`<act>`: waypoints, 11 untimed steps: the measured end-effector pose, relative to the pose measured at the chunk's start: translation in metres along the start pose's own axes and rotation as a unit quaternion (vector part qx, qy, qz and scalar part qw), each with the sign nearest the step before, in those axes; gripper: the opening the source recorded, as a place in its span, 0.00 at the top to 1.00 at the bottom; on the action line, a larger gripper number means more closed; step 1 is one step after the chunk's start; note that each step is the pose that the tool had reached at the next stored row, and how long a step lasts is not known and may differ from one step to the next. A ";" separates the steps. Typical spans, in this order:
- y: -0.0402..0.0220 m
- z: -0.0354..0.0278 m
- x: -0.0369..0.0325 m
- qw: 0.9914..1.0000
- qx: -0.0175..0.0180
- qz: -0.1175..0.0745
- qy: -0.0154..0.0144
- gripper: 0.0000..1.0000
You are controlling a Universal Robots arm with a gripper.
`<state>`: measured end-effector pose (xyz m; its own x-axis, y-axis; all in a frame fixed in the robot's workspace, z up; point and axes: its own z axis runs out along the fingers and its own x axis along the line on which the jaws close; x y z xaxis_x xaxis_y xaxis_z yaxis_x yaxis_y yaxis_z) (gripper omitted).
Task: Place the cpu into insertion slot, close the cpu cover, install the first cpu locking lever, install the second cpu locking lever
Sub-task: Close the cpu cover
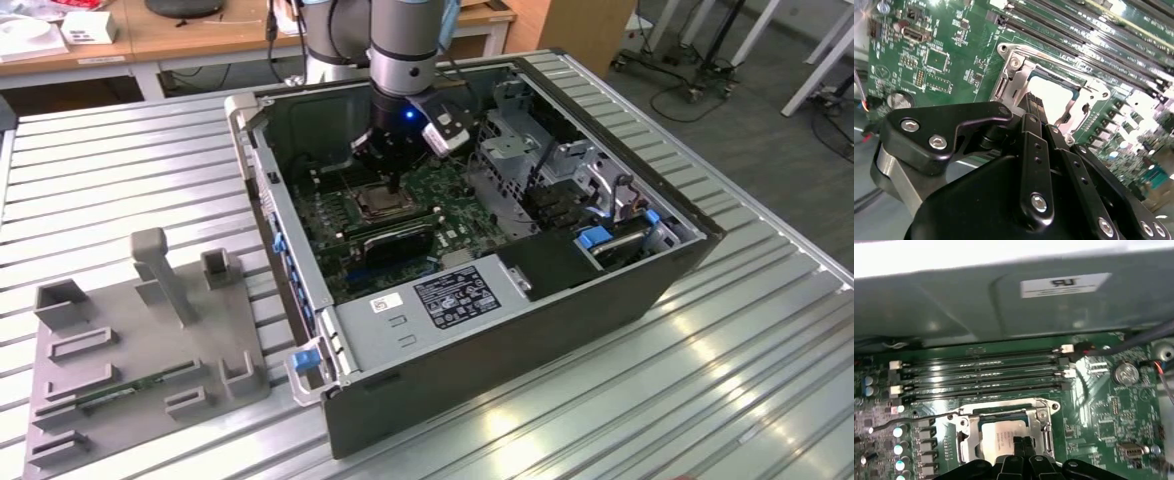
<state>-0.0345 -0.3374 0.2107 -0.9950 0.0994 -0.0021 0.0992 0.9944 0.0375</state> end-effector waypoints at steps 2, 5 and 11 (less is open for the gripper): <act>0.0000 0.0004 0.0025 1.000 0.000 -0.006 0.000 0.89; 0.0003 0.0010 0.0079 1.000 0.000 -0.009 0.000 0.89; -0.0002 0.0013 0.0177 1.000 0.002 -0.016 0.000 0.89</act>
<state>-0.0521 -0.3359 0.2094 -0.9977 0.0681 -0.0023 0.0680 0.9971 0.0338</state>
